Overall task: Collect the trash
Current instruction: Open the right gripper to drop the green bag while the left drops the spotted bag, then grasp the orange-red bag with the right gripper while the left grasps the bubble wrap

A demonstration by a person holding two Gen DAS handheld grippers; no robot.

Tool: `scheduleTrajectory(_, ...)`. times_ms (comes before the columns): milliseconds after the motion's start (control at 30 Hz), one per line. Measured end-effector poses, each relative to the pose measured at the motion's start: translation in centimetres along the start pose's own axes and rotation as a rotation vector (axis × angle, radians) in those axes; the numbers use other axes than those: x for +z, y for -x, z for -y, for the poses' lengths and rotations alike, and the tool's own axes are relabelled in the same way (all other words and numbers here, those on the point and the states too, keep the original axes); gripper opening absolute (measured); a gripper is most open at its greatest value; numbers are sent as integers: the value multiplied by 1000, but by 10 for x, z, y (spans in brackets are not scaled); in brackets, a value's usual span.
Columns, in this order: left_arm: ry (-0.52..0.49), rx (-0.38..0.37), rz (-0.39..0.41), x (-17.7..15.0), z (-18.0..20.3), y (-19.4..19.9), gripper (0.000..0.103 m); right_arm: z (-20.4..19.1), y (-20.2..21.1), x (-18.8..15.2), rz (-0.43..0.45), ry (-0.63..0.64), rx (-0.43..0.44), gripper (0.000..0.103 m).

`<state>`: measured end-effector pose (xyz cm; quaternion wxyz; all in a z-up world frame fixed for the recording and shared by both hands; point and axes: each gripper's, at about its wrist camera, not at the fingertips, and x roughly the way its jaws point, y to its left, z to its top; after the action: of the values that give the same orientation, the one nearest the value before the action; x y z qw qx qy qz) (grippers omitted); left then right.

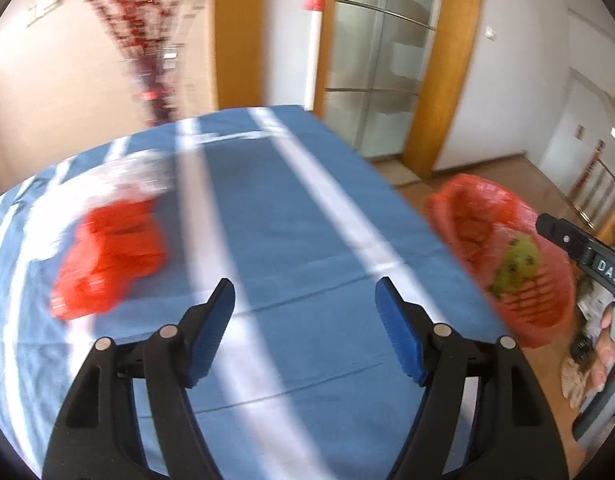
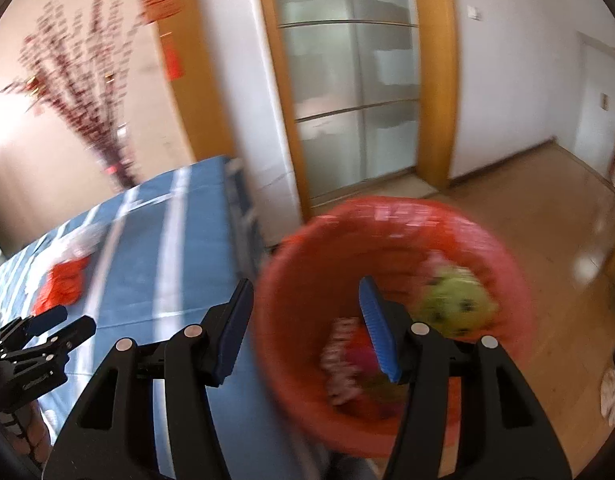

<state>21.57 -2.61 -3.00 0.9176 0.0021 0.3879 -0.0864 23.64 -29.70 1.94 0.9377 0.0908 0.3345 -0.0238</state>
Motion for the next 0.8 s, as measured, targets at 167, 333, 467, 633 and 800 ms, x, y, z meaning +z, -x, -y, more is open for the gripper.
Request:
scheduleTrajectory(167,58,100,26,-11,-56,22,72,-63,-12,-2,-31,66,108,56)
scheduleTrajectory(333,125,194,32,-23,-118,38,72,-126,-21,-7,-63,125,202,56)
scheduleTrajectory(467,187,272,30,-31,-170,44,72,-175,-29,-14,-92,159,277,56)
scheduleTrajectory(633,245,342,37,-33,-216,47,72,-224,-41,-20,-138,165,353,56)
scheduleTrajectory(800,307,388,34,-34,-254,47,72,-276,-59,-27,-178,194,394,56)
